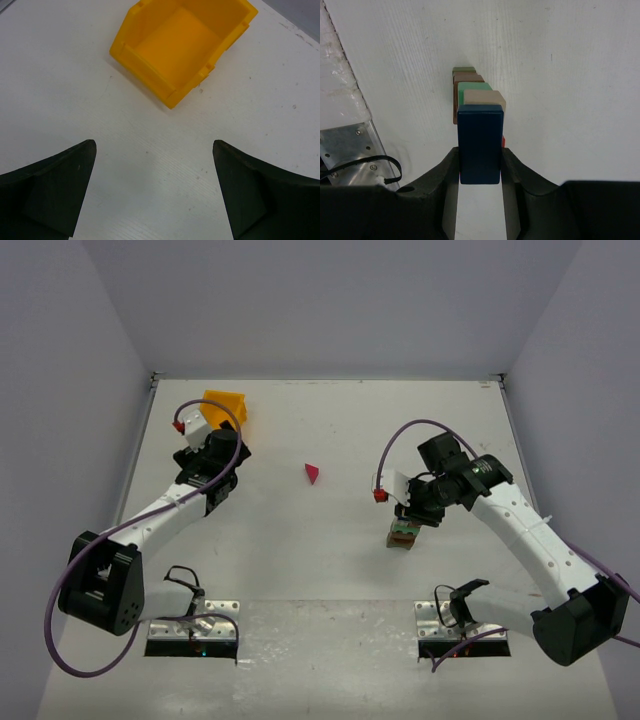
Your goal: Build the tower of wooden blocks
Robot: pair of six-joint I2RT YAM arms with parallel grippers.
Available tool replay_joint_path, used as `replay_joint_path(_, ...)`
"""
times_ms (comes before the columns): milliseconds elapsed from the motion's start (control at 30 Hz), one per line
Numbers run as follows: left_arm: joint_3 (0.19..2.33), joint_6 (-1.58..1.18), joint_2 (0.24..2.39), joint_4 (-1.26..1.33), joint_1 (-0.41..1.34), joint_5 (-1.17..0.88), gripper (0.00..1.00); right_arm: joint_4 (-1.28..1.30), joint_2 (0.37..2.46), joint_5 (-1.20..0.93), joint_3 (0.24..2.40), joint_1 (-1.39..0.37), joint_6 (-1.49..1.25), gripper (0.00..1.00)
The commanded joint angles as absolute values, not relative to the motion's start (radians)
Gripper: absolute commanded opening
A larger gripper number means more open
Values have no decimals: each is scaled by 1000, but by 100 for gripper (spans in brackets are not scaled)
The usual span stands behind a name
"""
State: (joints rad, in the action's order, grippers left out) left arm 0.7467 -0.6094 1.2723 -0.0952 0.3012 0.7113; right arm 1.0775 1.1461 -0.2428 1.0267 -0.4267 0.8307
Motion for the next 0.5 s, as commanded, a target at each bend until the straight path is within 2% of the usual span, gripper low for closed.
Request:
replay_joint_path(0,785,-600,1272,-75,295,705,100,1052,1138,-241,1022,-420,834,36)
replay_joint_path(67,785,-598,1272,-75,295,704,100,1053,1135,-244,1020,-420,834,37)
replay_joint_path(167,785,-597,1272,-74,295,701,100,1052,1132,-244,1021,-420,833,45)
replay_joint_path(400,782,-594,1272,-71,295,701,100,1054,1121,-248,1023,-420,833,51)
replay_joint_path(467,783,-594,1272,-71,295,701,100,1052,1118,-247,1028,-419,831,57)
